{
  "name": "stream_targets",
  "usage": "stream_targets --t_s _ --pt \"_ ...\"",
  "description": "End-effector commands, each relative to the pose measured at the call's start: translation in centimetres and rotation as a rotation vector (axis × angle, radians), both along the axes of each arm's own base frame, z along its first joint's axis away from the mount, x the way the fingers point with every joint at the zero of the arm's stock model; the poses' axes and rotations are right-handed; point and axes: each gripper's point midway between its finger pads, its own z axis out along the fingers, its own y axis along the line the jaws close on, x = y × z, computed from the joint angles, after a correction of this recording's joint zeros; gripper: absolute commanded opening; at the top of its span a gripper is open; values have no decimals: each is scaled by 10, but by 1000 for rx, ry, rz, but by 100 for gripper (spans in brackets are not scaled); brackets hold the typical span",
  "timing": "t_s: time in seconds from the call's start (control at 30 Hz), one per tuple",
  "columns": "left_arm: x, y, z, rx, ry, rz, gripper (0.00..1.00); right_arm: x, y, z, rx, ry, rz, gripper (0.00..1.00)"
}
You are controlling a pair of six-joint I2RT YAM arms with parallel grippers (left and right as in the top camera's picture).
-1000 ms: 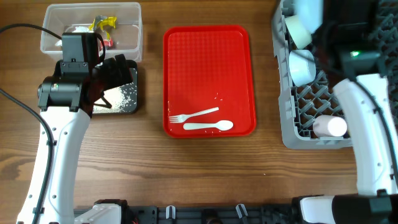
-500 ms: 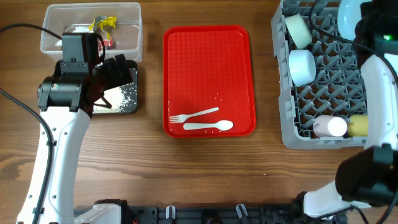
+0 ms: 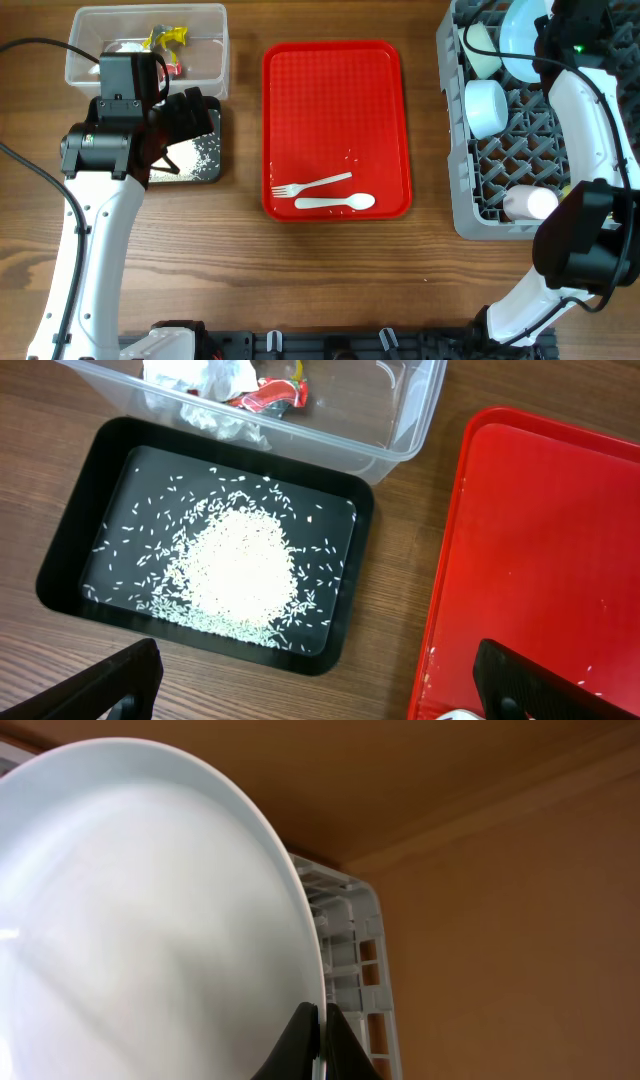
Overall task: Sort waste into correct bins and load items into the dishwasher rack
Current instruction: 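Lift the plate right and stand it upright in the dish rack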
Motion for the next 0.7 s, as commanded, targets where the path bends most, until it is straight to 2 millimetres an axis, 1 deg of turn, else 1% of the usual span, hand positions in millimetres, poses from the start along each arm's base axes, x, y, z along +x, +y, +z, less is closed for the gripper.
stream_targets --t_s 0.0,0.07,0.13,0.2,0.43,0.57,0.6,0.67 --pt "1 2 1 -6 -5 16 100 4 -3 -16 -8 28 -10 4" --pt "1 2 1 -6 -6 16 100 3 -10 -5 -39 -11 -56 4" --pt "1 2 1 -6 -5 16 100 3 -19 11 -94 -59 -101 4" --pt "1 2 1 -6 -5 16 100 4 -20 16 -132 -45 -86 4" --pt "1 2 1 -6 -6 16 100 4 -22 16 -137 -44 -88 4" --pt "1 2 1 -6 -6 16 100 -1 -36 18 -144 -46 -114 4" --pt "1 2 1 -6 -6 16 100 -3 -44 18 -143 -47 -127 4" --pt "1 2 1 -6 -6 16 100 -5 -49 18 -143 -46 -136 4"
